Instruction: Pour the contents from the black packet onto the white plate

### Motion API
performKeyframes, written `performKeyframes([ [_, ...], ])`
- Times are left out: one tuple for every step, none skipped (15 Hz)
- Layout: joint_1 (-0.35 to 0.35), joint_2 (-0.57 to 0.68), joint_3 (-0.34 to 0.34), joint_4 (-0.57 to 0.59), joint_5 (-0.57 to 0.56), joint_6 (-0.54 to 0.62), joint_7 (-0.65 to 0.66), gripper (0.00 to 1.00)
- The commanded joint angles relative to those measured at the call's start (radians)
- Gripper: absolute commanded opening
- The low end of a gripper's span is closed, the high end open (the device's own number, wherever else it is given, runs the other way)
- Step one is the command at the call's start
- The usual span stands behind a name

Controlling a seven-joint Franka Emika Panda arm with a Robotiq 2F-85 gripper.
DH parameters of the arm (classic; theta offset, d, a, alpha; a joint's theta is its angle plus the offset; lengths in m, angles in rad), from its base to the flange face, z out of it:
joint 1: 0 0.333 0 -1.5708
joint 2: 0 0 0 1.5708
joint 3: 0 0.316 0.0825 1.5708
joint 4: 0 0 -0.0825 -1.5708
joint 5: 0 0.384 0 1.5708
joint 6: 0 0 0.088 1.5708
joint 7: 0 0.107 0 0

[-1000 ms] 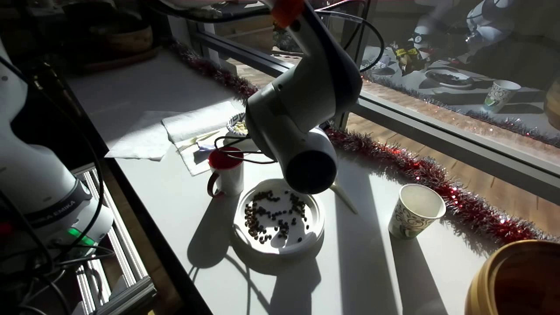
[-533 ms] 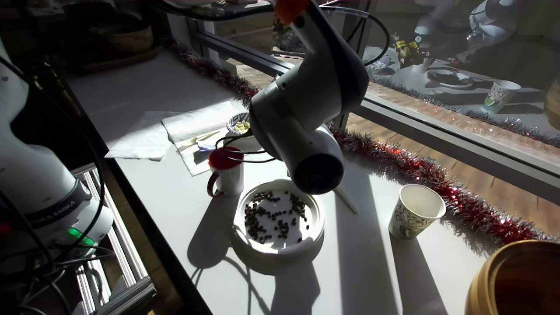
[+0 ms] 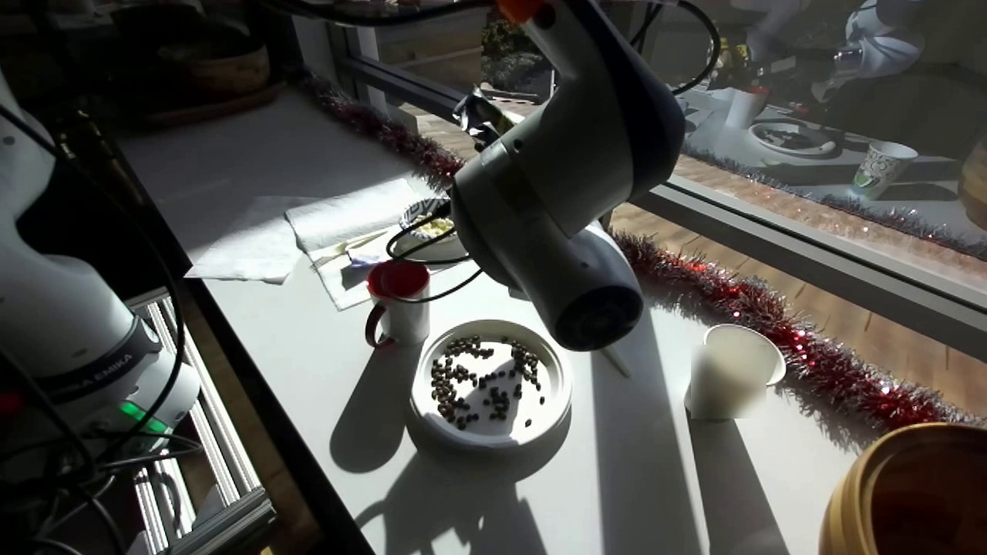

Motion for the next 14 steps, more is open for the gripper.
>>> performKeyframes([
  [0.008, 0.019, -0.010, 0.049, -0.105, 0.013, 0.037, 0.00],
  [0.015, 0.024, -0.010, 0.053, -0.128, 0.040, 0.026, 0.00],
  [0.020, 0.030, -0.007, 0.057, -0.140, 0.067, 0.014, 0.00],
  [0.024, 0.038, -0.003, 0.062, -0.147, 0.097, -0.002, 0.00],
  [0.025, 0.049, 0.003, 0.069, -0.154, 0.118, -0.017, 0.00],
  [0.029, 0.061, 0.007, 0.077, -0.163, 0.145, -0.035, 0.00],
  [0.031, 0.076, 0.013, 0.084, -0.166, 0.169, -0.057, 0.00],
  [0.032, 0.090, 0.019, 0.091, -0.169, 0.190, -0.081, 0.00],
  [0.036, 0.101, 0.023, 0.096, -0.177, 0.213, -0.105, 0.00],
  [0.038, 0.113, 0.027, 0.101, -0.186, 0.234, -0.130, 0.00],
  [0.039, 0.126, 0.031, 0.110, -0.203, 0.252, -0.153, 0.00],
  [0.040, 0.134, 0.035, 0.114, -0.215, 0.272, -0.172, 0.00],
  [0.041, 0.144, 0.038, 0.119, -0.226, 0.290, -0.193, 0.00],
  [0.041, 0.151, 0.041, 0.122, -0.241, 0.309, -0.211, 0.00],
])
